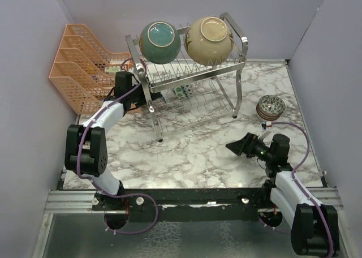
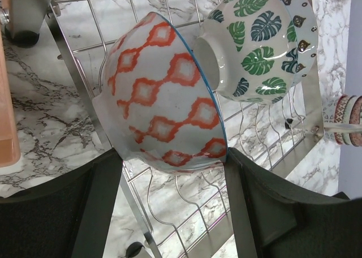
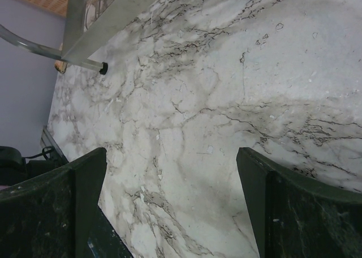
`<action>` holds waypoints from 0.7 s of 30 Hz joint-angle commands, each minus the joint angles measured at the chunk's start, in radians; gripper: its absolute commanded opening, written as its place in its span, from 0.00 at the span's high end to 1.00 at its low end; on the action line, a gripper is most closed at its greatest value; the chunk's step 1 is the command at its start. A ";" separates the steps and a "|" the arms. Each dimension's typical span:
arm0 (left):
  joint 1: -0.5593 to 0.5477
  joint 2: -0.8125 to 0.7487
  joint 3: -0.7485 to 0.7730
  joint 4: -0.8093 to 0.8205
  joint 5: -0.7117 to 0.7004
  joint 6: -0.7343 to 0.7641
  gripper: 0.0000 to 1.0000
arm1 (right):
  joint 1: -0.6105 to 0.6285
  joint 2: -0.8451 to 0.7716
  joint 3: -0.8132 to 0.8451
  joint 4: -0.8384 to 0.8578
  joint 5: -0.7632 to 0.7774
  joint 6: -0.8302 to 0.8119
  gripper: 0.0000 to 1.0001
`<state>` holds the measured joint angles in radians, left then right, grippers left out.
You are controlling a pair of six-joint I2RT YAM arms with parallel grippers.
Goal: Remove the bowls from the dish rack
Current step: Pick up the bowl from the dish rack.
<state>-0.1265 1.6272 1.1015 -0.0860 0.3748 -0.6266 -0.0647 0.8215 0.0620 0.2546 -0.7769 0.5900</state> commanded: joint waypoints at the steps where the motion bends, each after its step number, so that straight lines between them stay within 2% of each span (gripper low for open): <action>1: 0.016 -0.011 -0.034 0.031 0.025 -0.035 0.47 | 0.012 -0.053 0.005 0.016 -0.041 -0.012 0.03; 6: 0.017 0.009 -0.032 0.073 0.127 -0.059 0.47 | 0.045 -0.098 0.063 -0.011 -0.030 0.005 0.03; 12: 0.016 0.011 -0.068 0.143 0.209 -0.104 0.47 | 0.135 0.030 0.182 0.037 0.004 0.008 0.03; 21: 0.016 0.012 -0.107 0.182 0.296 -0.105 0.47 | 0.471 0.343 0.397 0.160 0.231 0.086 0.04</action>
<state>-0.1261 1.6367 1.0142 0.0566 0.5953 -0.6830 0.2916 1.0428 0.3553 0.3145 -0.6853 0.6220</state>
